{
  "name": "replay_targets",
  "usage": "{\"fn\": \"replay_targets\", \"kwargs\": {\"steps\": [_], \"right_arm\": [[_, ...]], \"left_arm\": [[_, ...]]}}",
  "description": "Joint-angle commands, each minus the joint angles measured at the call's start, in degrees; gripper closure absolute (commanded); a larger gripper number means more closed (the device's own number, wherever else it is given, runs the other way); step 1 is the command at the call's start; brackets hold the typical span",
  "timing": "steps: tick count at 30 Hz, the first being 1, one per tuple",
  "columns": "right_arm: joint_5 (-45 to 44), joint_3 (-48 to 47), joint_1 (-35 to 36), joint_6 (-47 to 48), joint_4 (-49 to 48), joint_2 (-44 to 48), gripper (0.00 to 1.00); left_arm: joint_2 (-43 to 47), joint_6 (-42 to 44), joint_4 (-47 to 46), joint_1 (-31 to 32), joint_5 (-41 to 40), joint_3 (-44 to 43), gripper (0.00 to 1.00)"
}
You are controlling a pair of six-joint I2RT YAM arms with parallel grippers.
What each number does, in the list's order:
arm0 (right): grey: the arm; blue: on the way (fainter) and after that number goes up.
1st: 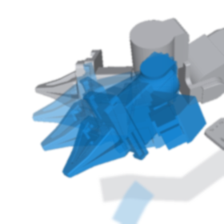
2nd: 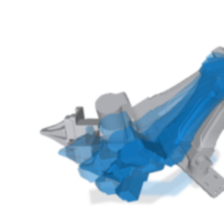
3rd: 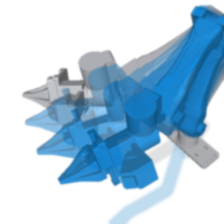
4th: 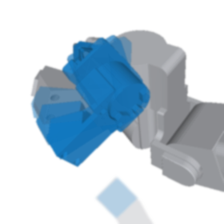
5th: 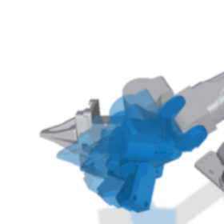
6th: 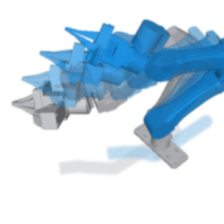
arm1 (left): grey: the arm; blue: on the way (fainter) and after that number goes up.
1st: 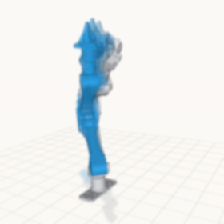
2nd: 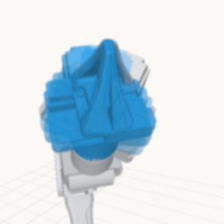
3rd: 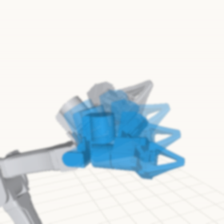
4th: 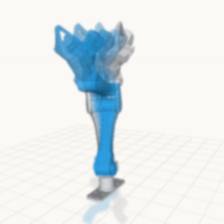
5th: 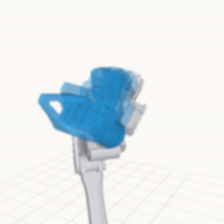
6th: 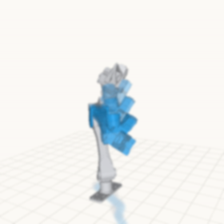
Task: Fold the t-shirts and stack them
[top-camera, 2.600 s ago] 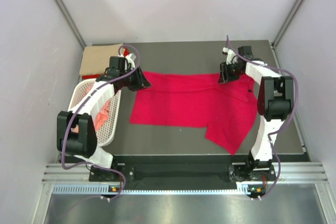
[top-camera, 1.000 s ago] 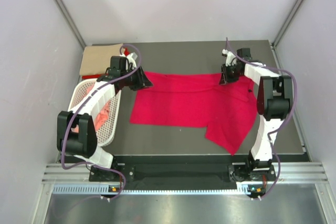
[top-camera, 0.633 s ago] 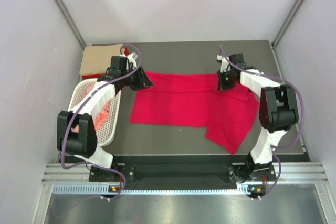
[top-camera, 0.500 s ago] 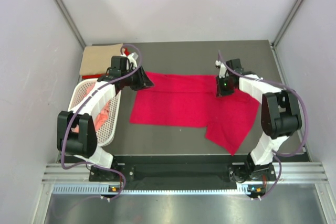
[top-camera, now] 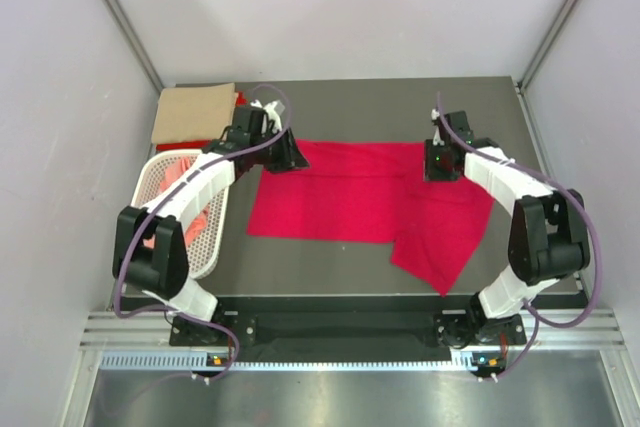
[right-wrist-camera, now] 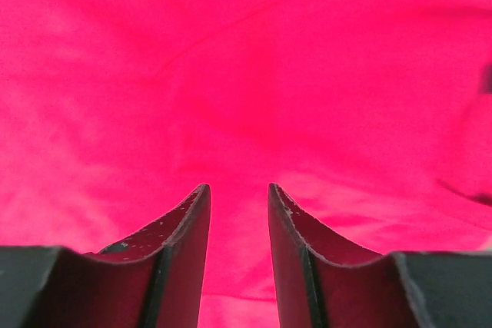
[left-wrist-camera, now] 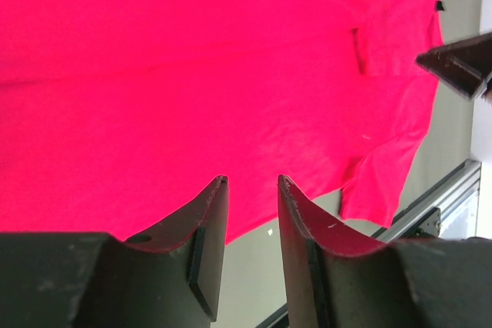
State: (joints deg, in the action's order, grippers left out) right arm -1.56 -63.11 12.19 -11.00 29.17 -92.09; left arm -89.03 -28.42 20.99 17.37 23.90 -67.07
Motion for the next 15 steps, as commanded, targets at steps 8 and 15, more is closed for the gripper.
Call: {"fn": "replay_targets", "kwargs": {"steps": [8,15], "right_arm": [[1.3,-14.5,-14.1,-0.9,-7.0,-9.6,0.64],[13.3,-22.0,-23.6,-1.2,-10.0,-19.2,0.64]], "left_arm": [[-16.1,-1.6,-2.8,0.3,-3.6,-16.3,0.62],[-29.0,-1.8,-2.5,-2.5,-5.4,-27.8,0.62]]}}
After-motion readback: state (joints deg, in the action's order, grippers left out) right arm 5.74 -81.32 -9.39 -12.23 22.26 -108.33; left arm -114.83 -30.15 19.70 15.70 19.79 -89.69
